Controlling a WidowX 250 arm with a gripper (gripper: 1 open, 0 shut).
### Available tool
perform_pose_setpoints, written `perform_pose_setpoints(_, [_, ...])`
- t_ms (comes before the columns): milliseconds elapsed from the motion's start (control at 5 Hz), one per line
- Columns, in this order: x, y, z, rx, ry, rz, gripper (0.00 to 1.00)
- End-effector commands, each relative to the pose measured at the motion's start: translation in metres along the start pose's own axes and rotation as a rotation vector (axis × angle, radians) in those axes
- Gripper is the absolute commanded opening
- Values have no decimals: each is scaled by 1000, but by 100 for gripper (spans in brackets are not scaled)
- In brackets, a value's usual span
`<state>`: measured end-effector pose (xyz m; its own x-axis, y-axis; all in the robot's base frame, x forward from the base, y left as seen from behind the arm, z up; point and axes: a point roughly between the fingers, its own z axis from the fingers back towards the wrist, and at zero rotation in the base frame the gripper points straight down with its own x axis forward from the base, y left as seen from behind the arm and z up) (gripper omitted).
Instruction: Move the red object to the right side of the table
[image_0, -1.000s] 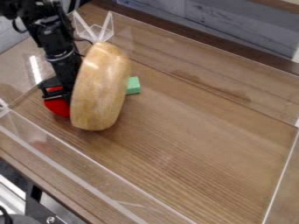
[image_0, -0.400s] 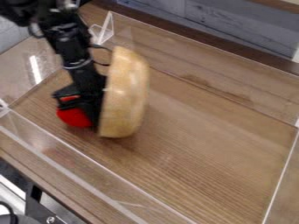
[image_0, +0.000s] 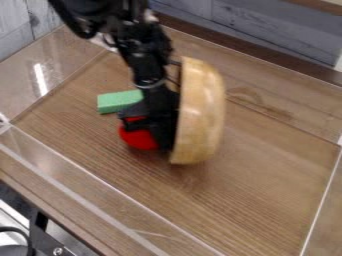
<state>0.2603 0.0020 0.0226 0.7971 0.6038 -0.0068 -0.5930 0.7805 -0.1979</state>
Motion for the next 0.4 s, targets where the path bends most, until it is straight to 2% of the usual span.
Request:
perform_pose_setpoints(0, [-17, -18, -4, -23, 12, -82, 0])
perform_pose_setpoints(200, [-16, -25, 10, -47, 16, -159, 0])
